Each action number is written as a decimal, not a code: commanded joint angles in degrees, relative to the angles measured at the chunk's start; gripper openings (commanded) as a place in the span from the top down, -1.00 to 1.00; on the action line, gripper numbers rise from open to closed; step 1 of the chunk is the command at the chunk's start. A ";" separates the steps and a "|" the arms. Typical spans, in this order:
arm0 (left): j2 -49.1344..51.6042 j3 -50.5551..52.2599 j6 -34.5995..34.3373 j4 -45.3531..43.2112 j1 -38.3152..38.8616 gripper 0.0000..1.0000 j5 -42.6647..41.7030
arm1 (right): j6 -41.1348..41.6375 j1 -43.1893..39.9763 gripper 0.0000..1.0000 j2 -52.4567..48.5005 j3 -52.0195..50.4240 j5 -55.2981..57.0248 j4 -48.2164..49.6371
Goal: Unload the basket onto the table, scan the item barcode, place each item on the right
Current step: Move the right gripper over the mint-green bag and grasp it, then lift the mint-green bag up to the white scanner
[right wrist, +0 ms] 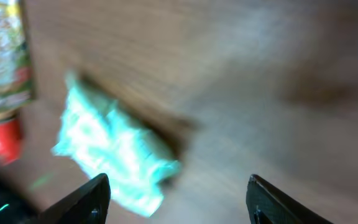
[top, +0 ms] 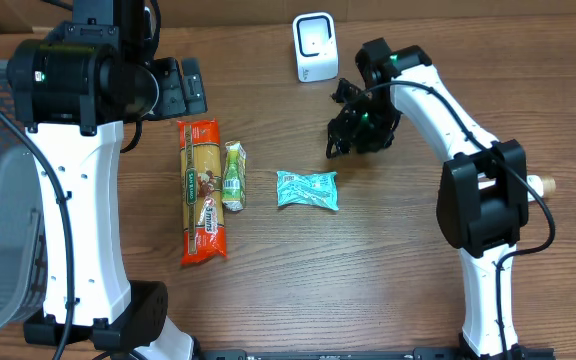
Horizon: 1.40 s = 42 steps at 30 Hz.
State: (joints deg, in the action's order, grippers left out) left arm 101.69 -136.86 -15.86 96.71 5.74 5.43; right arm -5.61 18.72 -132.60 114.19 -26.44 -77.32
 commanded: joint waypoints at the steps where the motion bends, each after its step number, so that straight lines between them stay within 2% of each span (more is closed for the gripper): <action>1: 0.22 -0.11 1.07 0.09 -0.04 -1.00 0.55 | 1.86 0.37 -0.47 1.38 -2.10 -7.76 -0.52; 9: 0.22 -0.11 1.07 0.09 -0.04 -0.99 0.55 | 10.45 2.25 -0.41 1.38 -14.47 -8.94 8.02; 16: 0.22 -0.11 1.07 0.09 -0.02 -1.00 0.52 | 18.78 6.21 -0.32 1.33 -17.22 -10.69 15.19; 18: 0.22 -0.11 1.07 0.09 -0.04 -1.00 0.52 | 21.88 6.84 0.02 1.33 -17.22 -8.22 15.65; 20: 0.22 -0.11 1.07 0.09 -0.04 -0.99 0.52 | 23.65 6.84 0.76 1.33 -17.22 -7.04 15.63; 21: 0.22 -0.11 1.07 0.09 -0.04 -0.99 0.55 | 23.65 6.84 0.90 1.33 -17.22 -7.08 15.78; 26: 0.22 -0.11 1.07 0.09 -0.04 -0.99 0.55 | 23.47 6.80 0.93 1.36 -17.03 -7.13 16.28; 31: 0.22 -0.11 1.07 0.09 -0.04 -1.00 0.55 | 17.84 6.29 0.92 4.68 -15.58 -6.58 16.87; 42: 0.22 -0.11 1.07 0.09 -0.04 -0.99 0.55 | 12.79 6.29 0.93 16.81 -15.39 6.47 17.40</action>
State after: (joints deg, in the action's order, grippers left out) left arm 101.69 -136.86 -15.86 96.71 5.74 5.43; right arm 10.39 25.23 -121.25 97.49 -25.39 -60.05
